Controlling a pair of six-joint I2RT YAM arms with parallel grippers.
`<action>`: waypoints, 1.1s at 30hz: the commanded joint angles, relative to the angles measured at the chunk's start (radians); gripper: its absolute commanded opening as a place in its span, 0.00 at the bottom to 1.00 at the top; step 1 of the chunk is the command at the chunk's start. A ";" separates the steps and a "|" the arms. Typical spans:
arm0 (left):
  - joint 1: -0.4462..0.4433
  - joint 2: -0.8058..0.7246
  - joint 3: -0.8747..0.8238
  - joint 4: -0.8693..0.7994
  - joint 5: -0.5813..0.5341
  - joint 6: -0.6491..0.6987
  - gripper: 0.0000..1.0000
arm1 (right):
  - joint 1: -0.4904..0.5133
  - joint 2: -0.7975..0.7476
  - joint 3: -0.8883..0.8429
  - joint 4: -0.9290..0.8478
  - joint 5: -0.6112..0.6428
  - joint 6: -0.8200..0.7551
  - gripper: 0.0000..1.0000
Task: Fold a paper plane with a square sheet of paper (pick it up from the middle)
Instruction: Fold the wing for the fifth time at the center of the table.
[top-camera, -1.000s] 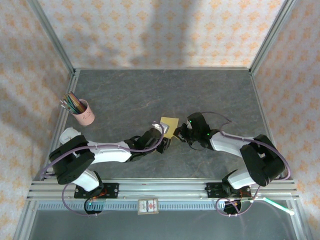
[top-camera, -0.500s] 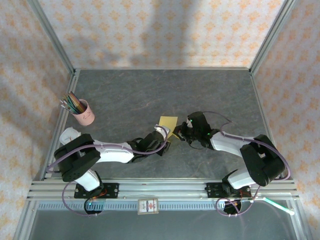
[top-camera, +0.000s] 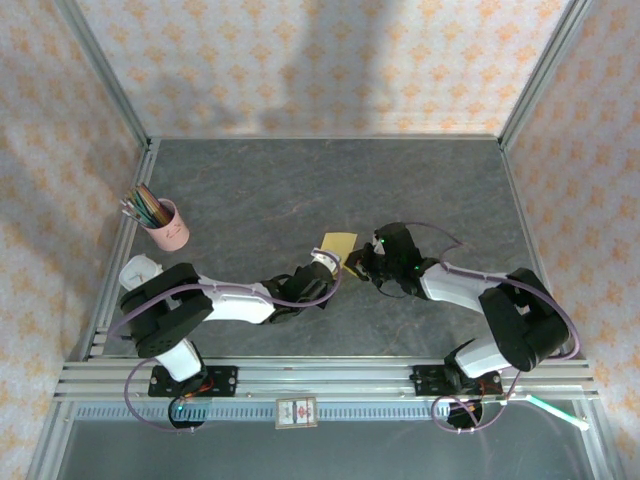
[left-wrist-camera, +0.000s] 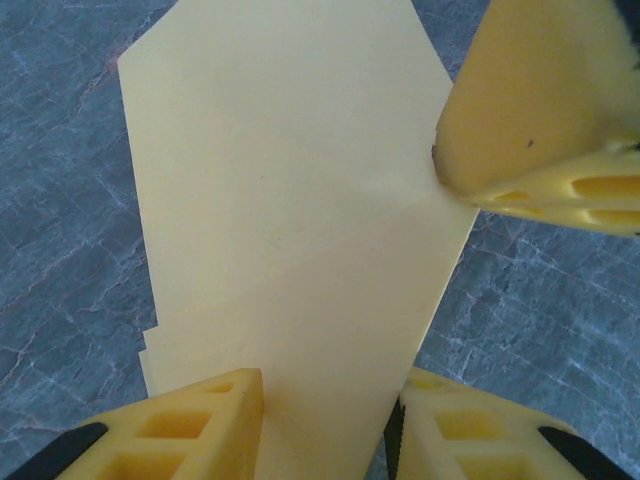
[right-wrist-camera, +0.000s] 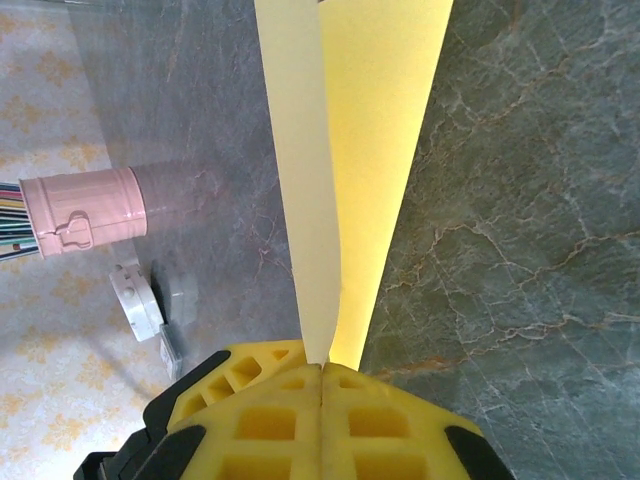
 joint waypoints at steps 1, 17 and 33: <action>-0.005 0.020 0.027 -0.009 -0.029 0.010 0.36 | -0.006 0.013 0.007 0.024 -0.015 0.009 0.00; -0.005 0.012 0.031 -0.029 -0.058 0.026 0.34 | -0.010 0.032 0.019 0.000 -0.021 -0.011 0.00; -0.004 0.020 0.031 -0.022 -0.075 0.045 0.23 | -0.016 0.044 0.031 -0.014 -0.031 -0.029 0.00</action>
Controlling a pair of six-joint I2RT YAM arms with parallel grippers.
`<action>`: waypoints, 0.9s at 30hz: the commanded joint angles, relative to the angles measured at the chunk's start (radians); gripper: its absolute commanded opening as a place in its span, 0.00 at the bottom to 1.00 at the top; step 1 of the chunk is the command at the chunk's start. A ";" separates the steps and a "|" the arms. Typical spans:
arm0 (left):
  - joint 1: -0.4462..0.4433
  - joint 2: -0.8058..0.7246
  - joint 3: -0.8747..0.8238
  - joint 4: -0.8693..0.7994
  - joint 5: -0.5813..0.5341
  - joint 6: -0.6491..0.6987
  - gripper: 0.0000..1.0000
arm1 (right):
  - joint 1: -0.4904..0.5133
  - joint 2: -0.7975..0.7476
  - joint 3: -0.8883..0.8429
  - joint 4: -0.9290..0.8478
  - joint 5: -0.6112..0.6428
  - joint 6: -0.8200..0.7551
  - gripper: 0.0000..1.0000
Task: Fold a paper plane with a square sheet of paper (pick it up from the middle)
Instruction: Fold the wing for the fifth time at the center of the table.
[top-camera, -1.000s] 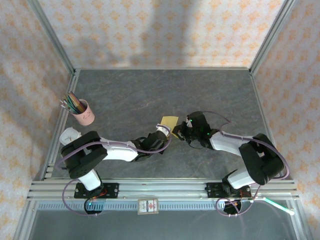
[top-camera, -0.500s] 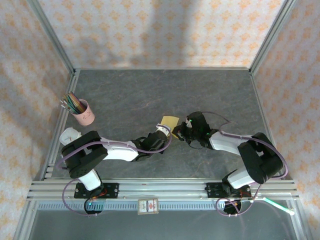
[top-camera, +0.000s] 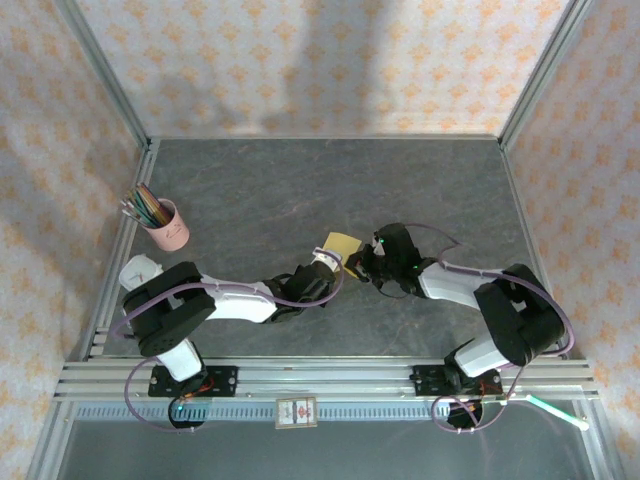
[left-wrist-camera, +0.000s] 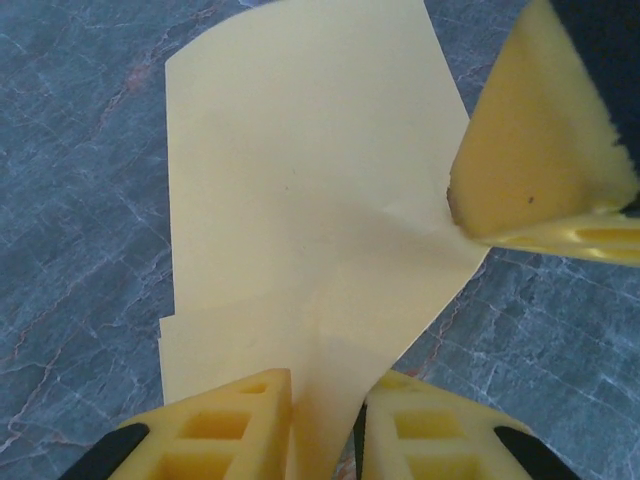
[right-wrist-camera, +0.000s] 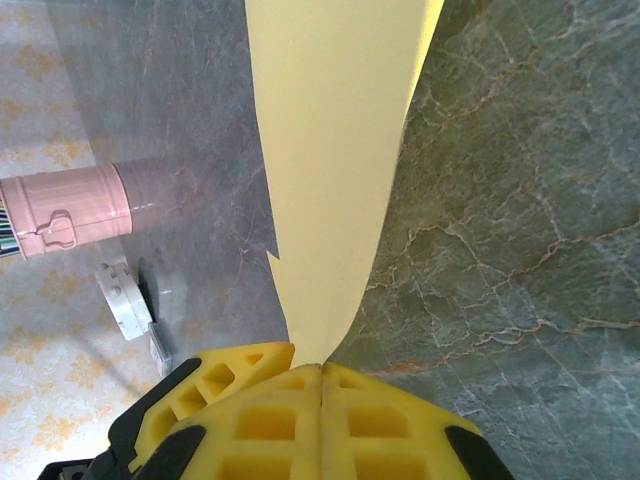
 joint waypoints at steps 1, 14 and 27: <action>-0.004 0.009 0.020 -0.016 -0.032 0.011 0.22 | -0.007 0.013 0.033 -0.013 -0.011 -0.021 0.00; -0.004 0.010 0.014 -0.015 -0.006 0.013 0.04 | -0.019 0.018 0.045 -0.033 -0.008 -0.040 0.03; -0.004 -0.007 -0.002 0.000 0.036 0.013 0.00 | -0.060 0.022 0.093 -0.091 -0.010 -0.107 0.13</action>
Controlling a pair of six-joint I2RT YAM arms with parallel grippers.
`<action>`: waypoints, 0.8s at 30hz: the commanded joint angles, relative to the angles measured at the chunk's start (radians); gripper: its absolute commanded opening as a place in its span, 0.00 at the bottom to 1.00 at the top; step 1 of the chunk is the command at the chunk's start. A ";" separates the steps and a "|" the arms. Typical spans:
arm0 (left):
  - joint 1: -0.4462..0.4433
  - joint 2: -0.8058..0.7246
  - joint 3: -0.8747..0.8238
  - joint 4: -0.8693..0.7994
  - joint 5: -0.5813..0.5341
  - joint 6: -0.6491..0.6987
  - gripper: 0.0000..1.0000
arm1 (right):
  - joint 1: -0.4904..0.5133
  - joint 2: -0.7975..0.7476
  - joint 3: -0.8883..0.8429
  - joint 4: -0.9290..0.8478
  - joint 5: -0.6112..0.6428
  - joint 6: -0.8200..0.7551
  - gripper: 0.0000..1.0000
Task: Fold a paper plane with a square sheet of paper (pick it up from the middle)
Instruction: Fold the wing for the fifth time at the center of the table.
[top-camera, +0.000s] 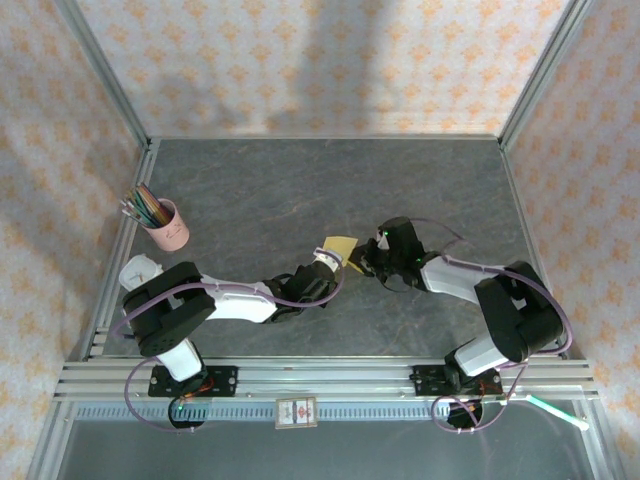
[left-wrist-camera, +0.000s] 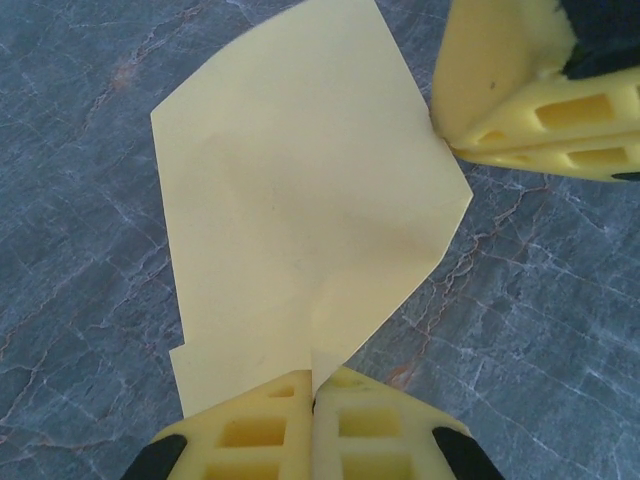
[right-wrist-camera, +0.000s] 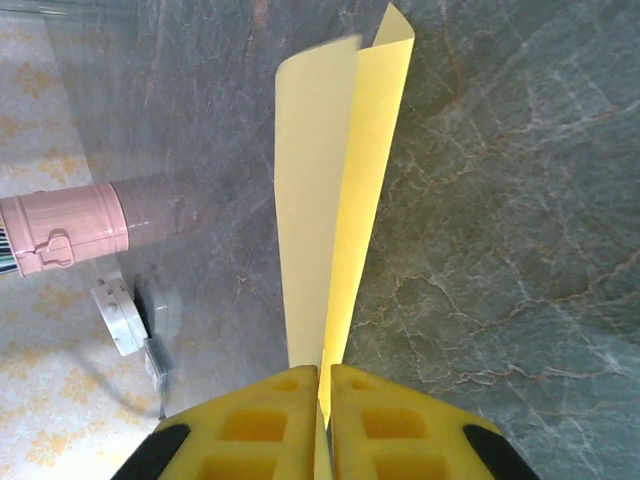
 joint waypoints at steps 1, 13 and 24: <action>-0.003 -0.013 -0.006 0.004 0.019 0.008 0.00 | -0.007 0.001 0.046 -0.045 0.012 -0.057 0.14; -0.002 -0.042 -0.024 0.022 0.047 0.006 0.00 | -0.031 0.009 0.084 -0.125 0.059 -0.182 0.35; -0.002 -0.032 -0.020 0.016 0.057 0.011 0.00 | -0.031 0.138 0.162 -0.080 0.008 -0.190 0.36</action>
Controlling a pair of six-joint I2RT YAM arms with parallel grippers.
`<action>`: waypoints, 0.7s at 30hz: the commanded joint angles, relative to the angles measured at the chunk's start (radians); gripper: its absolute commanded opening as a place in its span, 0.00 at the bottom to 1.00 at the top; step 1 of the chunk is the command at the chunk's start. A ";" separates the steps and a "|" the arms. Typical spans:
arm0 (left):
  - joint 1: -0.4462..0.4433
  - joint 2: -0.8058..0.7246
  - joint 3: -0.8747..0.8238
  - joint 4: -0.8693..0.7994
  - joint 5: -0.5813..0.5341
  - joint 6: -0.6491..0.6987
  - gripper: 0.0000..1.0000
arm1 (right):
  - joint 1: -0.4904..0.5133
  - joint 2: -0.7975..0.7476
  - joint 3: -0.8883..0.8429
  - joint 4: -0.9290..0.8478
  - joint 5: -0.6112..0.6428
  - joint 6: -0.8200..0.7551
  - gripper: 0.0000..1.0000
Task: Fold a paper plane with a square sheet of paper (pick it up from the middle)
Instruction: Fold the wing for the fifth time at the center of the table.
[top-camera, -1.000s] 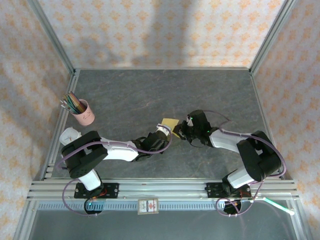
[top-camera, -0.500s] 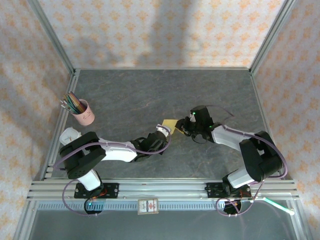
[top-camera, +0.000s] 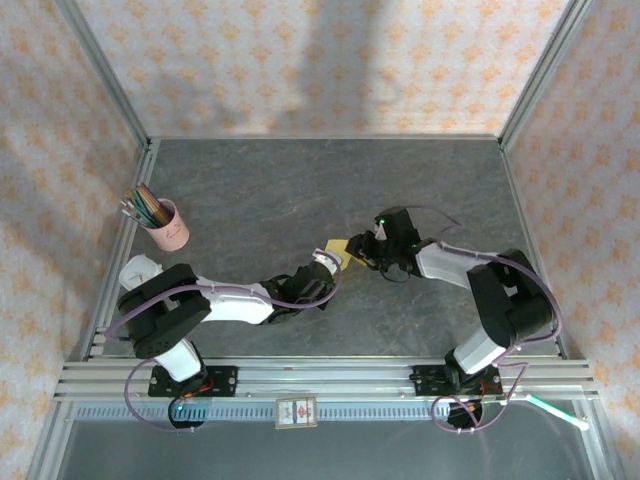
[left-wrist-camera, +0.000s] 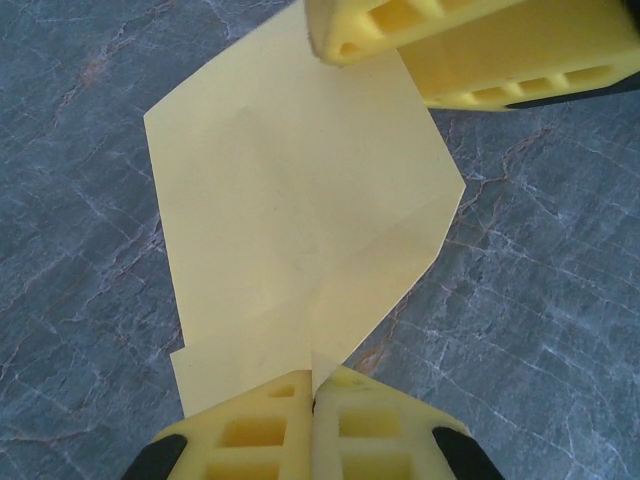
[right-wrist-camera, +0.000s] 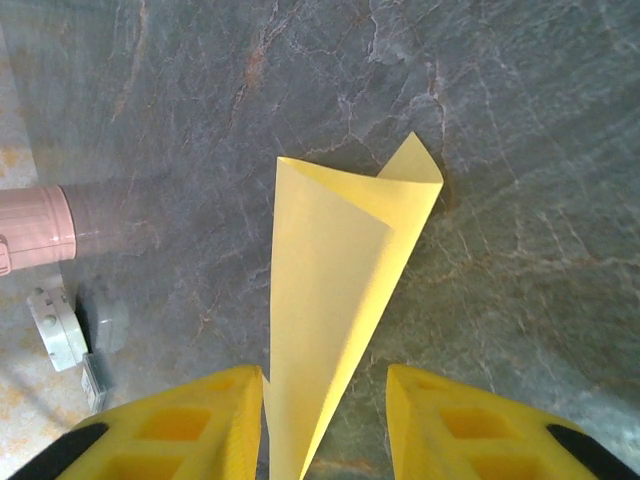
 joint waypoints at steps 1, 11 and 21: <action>-0.003 -0.005 0.004 0.002 0.009 0.011 0.00 | 0.001 0.047 0.047 0.019 -0.024 -0.025 0.36; -0.003 0.000 0.004 -0.011 0.015 0.015 0.00 | 0.000 0.098 0.111 -0.057 0.036 -0.095 0.11; -0.002 0.010 0.007 -0.024 0.030 0.016 0.00 | 0.000 0.104 0.165 -0.160 0.113 -0.165 0.01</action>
